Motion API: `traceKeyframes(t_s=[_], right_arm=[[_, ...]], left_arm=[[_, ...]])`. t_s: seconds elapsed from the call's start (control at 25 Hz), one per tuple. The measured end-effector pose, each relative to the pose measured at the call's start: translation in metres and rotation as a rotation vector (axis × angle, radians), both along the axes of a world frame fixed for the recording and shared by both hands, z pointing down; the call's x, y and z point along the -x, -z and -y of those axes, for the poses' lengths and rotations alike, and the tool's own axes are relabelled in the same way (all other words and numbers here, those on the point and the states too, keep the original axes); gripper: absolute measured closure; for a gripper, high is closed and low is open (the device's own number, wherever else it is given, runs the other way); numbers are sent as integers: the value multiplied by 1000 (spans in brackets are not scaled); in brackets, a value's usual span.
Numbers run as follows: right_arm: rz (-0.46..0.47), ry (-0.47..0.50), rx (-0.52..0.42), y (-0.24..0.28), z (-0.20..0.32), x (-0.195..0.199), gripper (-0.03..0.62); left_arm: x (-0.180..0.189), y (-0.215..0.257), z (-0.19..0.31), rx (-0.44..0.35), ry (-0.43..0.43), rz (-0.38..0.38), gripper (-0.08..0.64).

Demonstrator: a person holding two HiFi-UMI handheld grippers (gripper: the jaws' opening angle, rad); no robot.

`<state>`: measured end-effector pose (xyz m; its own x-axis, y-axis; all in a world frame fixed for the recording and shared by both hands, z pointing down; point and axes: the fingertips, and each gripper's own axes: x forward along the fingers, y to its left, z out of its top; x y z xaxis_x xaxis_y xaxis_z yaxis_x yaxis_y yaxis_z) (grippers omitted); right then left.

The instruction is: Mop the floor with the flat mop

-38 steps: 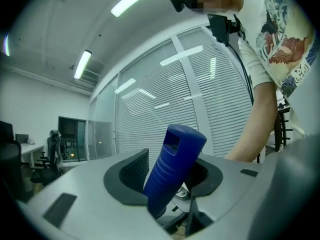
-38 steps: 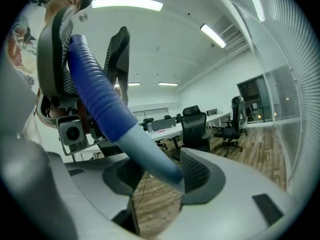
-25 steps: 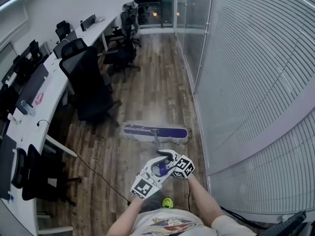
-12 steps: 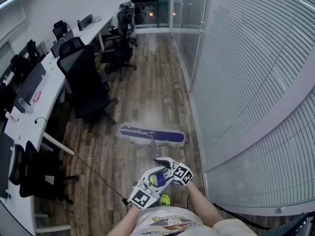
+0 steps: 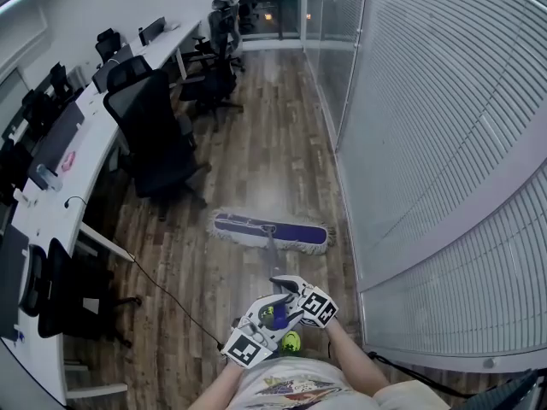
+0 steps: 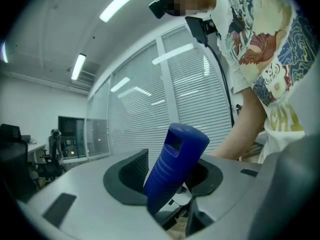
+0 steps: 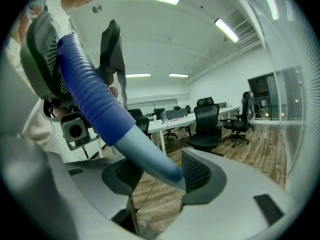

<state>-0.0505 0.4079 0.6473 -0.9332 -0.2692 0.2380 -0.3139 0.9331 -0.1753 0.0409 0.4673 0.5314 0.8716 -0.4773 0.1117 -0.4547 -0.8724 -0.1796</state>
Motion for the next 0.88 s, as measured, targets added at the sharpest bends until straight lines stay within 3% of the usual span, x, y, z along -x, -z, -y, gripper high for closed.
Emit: traceKeyframes(t_s=[0.32,0.64,0.88], right_arm=[[60,-13,0,8,25,22,385],[-38,18,-7,-19,41,23,382],[-4,0,4,-13,87,33,380]], left_arm=[[28,12,28,-36,24,-64,396],[24,-20,40,47,-48,-57,364],[37,-9,89,0,2,-123,364]])
